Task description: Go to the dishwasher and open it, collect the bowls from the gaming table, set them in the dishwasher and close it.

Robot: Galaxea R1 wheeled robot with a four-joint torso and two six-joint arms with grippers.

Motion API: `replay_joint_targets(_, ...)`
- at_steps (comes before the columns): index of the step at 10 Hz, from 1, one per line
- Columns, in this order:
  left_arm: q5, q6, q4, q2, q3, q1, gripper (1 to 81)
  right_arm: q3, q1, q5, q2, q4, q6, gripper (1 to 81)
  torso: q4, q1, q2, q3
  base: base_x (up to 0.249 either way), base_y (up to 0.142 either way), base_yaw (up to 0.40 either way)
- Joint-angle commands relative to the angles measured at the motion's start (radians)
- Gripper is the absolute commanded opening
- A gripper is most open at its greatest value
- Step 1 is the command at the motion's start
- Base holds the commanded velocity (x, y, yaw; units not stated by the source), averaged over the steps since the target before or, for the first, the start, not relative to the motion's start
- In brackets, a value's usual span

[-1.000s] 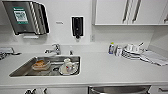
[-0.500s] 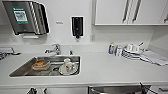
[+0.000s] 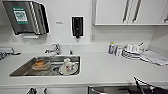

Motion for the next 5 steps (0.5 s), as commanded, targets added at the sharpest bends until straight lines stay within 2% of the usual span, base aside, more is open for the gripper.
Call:
replay_joint_targets(1, 0.013, 0.003, 0.004, -0.031, 0.023, -0.091, 81.1, -0.049, 0.164, -0.06, -0.004, 0.005, 0.05, 81.1, 0.0, 0.0, 0.0, 0.0, 0.0, 0.0, 0.0)
replay_joint_targets(2, 0.013, 0.003, 0.005, -0.028, 0.023, -0.091, 81.1, -0.072, 0.164, -0.06, -0.004, 0.005, 0.05, 81.1, 0.0, 0.0, 0.0, 0.0, 0.0, 0.0, 0.0)
replay_joint_targets(5, 0.013, 0.003, 0.007, -0.016, 0.017, -0.091, 81.1, -0.132, 0.158, -0.06, -0.01, 0.006, 0.111, 81.1, 0.0, 0.0, 0.0, 0.0, 0.0, 0.0, 0.0)
